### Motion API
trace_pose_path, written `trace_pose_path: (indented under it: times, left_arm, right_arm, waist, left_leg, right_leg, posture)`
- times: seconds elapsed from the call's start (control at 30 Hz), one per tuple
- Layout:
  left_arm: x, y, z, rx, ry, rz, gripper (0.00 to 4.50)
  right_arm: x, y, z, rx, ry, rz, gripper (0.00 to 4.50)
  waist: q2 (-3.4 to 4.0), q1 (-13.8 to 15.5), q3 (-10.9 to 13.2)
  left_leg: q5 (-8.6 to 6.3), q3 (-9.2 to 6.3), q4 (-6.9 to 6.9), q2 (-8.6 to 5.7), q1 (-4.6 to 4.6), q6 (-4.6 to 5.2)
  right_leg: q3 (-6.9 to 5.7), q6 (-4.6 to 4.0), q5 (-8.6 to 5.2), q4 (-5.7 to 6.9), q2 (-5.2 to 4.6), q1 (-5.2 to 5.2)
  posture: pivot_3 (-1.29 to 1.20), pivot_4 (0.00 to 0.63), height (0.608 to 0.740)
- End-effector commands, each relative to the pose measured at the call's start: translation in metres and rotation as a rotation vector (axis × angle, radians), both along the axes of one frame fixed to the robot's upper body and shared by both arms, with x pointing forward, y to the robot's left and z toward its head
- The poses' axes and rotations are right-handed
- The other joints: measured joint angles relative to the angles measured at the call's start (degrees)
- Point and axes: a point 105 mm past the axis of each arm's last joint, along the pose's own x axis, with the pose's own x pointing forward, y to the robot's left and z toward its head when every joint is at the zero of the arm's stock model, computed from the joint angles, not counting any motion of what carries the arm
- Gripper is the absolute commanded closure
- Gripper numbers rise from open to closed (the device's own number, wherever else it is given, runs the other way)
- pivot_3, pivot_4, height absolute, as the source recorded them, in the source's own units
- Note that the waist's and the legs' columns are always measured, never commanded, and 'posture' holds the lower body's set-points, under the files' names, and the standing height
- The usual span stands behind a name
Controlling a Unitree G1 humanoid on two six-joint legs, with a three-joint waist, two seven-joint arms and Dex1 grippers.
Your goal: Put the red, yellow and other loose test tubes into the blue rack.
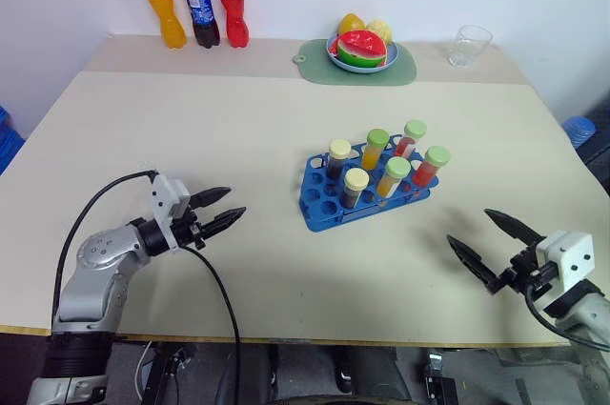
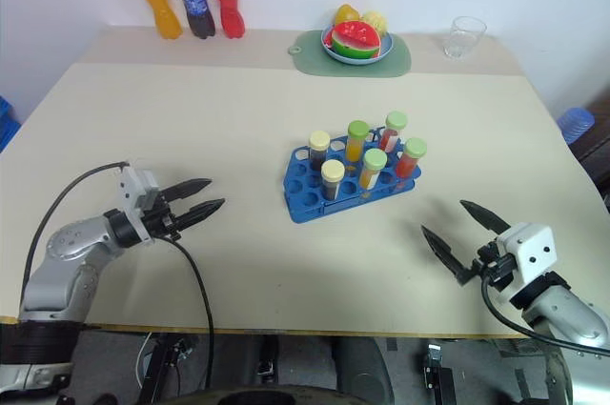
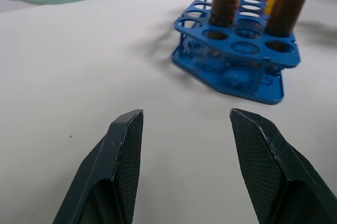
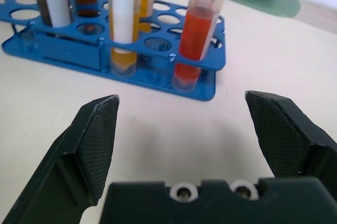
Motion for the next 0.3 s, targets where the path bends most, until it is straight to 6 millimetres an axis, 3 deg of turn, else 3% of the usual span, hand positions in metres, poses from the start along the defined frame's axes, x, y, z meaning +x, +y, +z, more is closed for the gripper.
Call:
trace_pose_path:
  times: [0.03, 0.3]
  left_arm:
    - [-0.0013, -0.0037, 0.013, -0.015, -0.045, 0.0, 1.83]
    - [-0.0015, -0.0102, 0.0148, -0.02, -0.042, -0.016, 1.83]
  right_arm:
    - [0.0038, -0.0034, 0.0102, -0.017, -0.041, -0.014, 0.26]
    - [0.0064, 0.0031, 0.0176, -0.007, -0.061, -0.005, 0.26]
  waist:
    - [0.0, 0.0, 0.0]
    - [0.0, -0.04, 0.0]
  left_leg:
    - [0.0, 0.0, 0.0, 0.0, 0.0, 0.0]
    - [0.0, 0.06, 0.0, -0.01, 0.0, 0.0]
  right_leg:
    - [0.0, 0.0, 0.0, 0.0, 0.0, 0.0]
    - [0.0, 0.0, 0.0, 0.0, 0.0, 0.0]
  posture:
    - [0.0, 0.15, 0.74]
    - [0.0, 0.15, 0.74]
